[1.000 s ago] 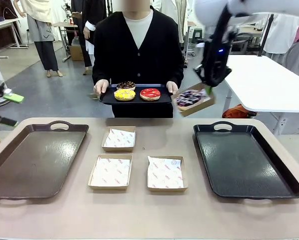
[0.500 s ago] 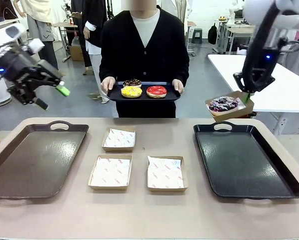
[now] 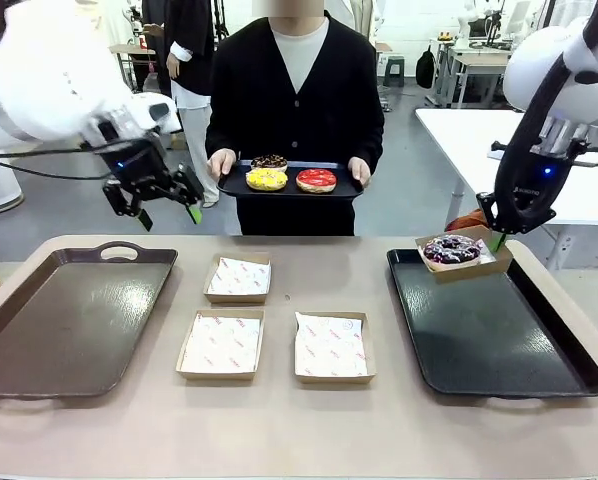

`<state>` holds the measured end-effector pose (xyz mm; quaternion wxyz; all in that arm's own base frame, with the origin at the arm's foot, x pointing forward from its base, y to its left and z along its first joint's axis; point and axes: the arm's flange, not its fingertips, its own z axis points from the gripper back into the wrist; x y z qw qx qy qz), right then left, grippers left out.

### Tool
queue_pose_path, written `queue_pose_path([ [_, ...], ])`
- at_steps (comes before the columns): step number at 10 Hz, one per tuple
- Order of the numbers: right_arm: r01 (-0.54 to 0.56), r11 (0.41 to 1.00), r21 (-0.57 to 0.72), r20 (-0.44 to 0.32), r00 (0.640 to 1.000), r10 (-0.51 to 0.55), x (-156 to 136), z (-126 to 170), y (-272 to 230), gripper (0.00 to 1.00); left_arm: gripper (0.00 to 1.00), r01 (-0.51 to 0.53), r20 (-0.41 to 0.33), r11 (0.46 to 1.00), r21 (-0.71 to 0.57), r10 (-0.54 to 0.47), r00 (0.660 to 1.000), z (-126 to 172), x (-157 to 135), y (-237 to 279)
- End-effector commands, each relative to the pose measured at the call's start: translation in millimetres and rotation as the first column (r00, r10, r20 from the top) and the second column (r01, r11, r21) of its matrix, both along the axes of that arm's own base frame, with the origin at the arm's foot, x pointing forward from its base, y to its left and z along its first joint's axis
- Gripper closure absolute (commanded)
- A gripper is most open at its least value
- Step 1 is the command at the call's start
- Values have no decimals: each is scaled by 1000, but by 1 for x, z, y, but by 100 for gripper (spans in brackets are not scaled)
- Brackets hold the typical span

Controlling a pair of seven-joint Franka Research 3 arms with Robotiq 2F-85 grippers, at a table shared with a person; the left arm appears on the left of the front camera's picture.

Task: Individually package the donuts and arrange them on the tray.
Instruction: Place the picked Paper togo box on the Handle tray while simultaneously picking up another Paper togo box from the table with the other hand.

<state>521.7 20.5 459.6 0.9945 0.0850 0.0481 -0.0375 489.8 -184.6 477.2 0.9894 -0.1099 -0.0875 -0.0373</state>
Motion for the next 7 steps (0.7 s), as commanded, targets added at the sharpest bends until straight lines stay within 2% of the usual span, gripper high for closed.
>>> queue_pose_path([
  [1, -2, 1000, -13, 8, 1000, 2, 3, 15, 2, 99, 0, -8, -9, 997, 77, 9, 1000, -16, 25, -20],
  [4, -2, 1000, -13, 8, 1000, 2, 3, 15, 2, 99, 0, 19, -71, 997, 69, -14, 997, -57, 54, -36],
  [7, -2, 1000, -13, 8, 1000, 2, 3, 15, 2, 99, 0, 20, -86, 995, 97, -12, 996, -89, 69, -45],
])
